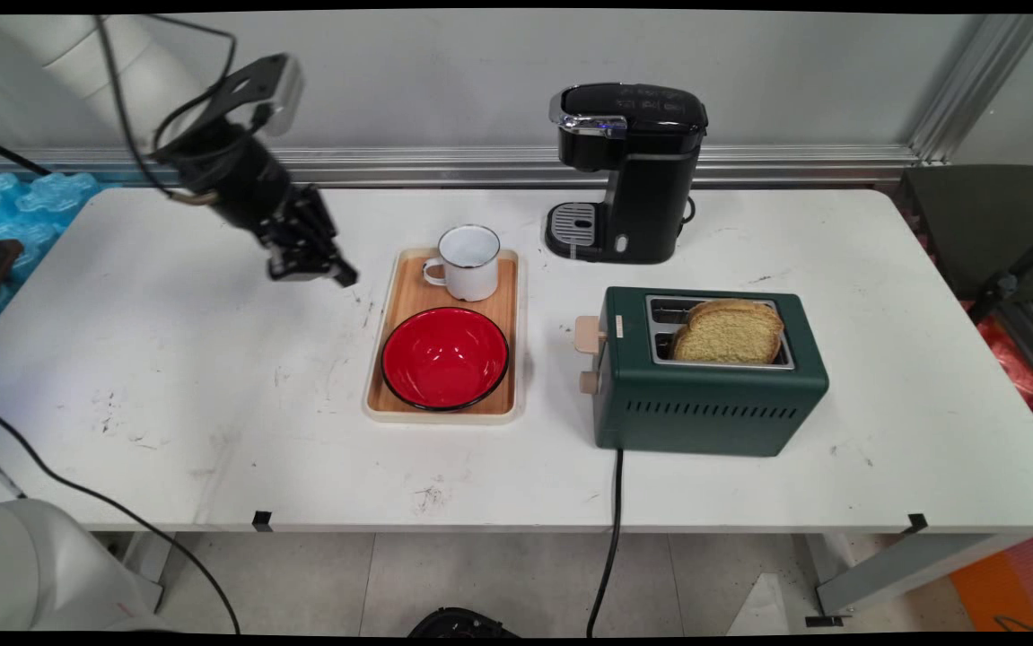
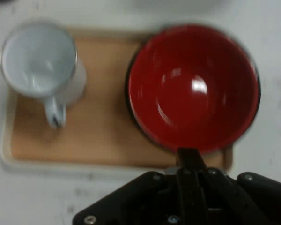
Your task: Press the toaster switch
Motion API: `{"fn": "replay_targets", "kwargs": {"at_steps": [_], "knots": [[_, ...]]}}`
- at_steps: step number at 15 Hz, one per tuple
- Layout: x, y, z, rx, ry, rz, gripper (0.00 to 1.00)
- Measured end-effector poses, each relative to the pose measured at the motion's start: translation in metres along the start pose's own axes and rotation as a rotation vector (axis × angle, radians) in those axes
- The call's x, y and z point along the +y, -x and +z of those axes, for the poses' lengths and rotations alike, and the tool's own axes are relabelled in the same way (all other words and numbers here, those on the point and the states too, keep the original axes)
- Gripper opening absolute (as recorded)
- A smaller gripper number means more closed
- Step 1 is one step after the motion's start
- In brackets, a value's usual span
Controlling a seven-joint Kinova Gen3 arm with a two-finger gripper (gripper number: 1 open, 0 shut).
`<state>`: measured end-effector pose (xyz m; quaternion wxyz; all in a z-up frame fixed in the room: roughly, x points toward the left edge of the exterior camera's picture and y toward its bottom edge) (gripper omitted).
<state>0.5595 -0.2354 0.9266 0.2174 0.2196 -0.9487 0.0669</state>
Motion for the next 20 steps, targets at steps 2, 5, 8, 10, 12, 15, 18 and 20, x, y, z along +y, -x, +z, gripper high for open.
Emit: {"fn": "replay_targets", "kwargs": {"at_steps": [2,5,8,10,12,15,18,20], "knots": [[-0.001,-0.023,0.003,0.038,0.0,0.006,0.0],[-0.001,-0.053,0.009,0.092,0.002,0.011,0.0],[0.0,-0.081,0.017,0.142,0.004,0.014,0.0],[0.001,-0.095,0.023,0.169,0.006,0.013,0.0],[0.002,-0.108,0.028,0.191,0.008,0.012,0.0],[0.005,-0.125,0.039,0.221,0.013,0.013,0.0],[0.007,-0.136,0.05,0.236,0.019,0.02,0.0],[0.01,-0.141,0.059,0.244,0.024,0.026,0.0]]}}
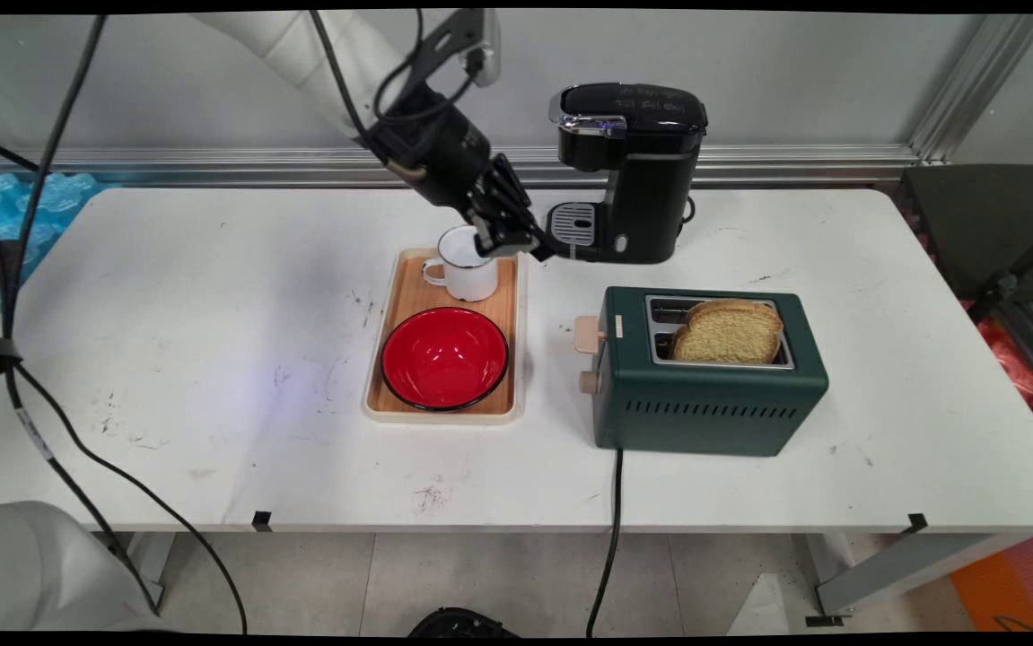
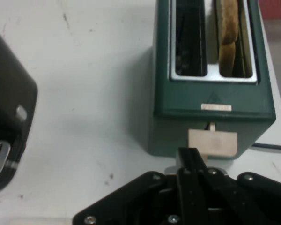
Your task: Press the toaster switch
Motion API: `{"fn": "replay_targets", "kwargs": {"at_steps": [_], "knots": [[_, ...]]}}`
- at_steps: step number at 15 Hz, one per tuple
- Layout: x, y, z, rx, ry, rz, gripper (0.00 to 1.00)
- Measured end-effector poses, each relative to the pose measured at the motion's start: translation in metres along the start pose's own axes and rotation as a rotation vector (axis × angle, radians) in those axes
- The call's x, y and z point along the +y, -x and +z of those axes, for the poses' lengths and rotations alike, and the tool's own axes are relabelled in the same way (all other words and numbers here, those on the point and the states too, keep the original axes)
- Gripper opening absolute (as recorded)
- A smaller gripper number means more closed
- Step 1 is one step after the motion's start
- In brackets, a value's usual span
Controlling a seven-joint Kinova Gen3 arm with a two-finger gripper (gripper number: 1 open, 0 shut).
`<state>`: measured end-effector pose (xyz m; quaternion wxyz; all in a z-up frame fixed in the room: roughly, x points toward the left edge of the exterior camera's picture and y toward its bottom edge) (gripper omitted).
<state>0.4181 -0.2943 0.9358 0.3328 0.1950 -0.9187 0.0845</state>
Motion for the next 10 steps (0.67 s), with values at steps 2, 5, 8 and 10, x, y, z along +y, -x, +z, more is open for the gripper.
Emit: {"fn": "replay_targets", "kwargs": {"at_steps": [2,5,8,10], "knots": [[0.003,-0.003,0.012,0.008,0.005,0.004,0.0],[0.005,-0.008,0.026,0.019,0.009,0.001,0.0],[0.009,-0.009,0.038,0.02,0.015,-0.005,0.0],[0.013,-0.009,0.048,0.015,0.023,-0.007,0.0]]}}
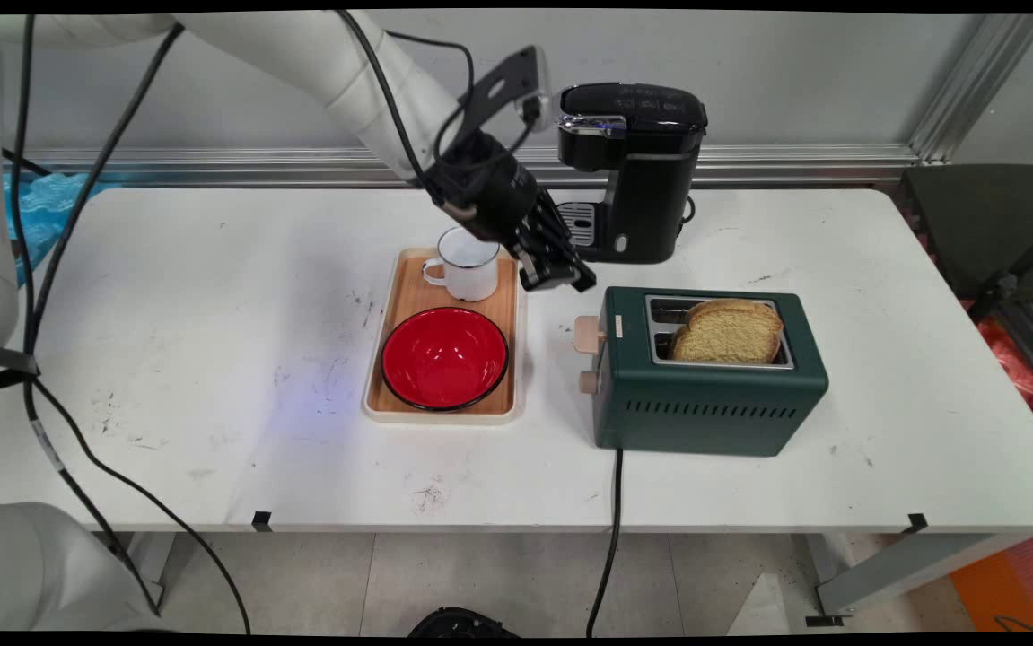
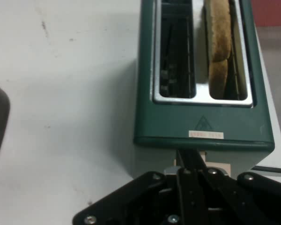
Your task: Press the toaster switch
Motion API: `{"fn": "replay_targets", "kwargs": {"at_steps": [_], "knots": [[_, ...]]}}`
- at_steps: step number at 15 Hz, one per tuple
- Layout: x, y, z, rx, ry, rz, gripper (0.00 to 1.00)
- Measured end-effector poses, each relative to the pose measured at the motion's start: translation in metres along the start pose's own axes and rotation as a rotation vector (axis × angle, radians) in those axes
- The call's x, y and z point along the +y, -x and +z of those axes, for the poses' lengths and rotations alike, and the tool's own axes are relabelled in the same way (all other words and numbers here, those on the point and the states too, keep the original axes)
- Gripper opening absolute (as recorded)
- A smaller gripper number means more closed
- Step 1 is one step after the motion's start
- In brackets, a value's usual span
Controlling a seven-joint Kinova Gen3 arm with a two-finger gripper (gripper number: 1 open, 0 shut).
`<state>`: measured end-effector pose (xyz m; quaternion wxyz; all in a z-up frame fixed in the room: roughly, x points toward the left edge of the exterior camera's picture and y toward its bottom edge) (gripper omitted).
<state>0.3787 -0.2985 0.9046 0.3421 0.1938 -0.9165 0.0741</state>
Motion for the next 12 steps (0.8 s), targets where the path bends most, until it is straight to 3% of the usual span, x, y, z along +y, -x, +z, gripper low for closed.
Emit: {"fn": "replay_targets", "kwargs": {"at_steps": [12], "knots": [[0.012,0.01,0.04,-0.035,0.009,-0.012,0.0]]}}
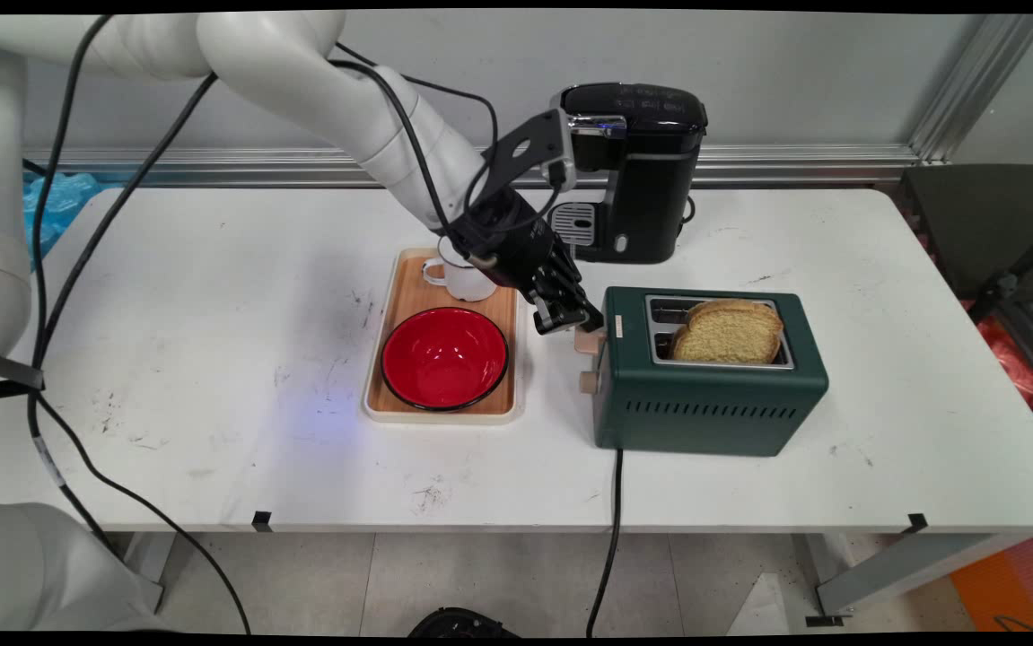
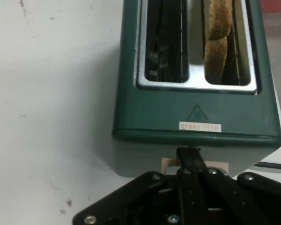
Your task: Press the toaster switch
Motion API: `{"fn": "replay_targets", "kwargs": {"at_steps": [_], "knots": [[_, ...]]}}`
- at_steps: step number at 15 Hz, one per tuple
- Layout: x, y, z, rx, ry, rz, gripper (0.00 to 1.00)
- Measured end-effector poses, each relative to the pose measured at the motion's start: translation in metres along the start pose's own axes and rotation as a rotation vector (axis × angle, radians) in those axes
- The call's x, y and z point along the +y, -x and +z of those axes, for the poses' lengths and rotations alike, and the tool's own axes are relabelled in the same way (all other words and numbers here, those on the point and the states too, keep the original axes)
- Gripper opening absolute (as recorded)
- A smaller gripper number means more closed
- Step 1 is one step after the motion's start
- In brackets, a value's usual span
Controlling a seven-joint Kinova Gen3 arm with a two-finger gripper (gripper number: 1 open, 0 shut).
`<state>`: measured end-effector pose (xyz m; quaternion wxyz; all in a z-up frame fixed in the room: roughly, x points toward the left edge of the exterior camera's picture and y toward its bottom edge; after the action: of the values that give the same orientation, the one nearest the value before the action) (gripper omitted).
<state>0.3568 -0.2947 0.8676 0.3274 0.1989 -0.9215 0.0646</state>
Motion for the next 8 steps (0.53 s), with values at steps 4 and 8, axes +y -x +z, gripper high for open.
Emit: {"fn": "replay_targets", "kwargs": {"at_steps": [4,8], "knots": [[0.003,0.003,0.009,-0.009,0.005,-0.011,0.0],[0.005,0.009,0.016,-0.022,0.01,-0.024,0.0]]}}
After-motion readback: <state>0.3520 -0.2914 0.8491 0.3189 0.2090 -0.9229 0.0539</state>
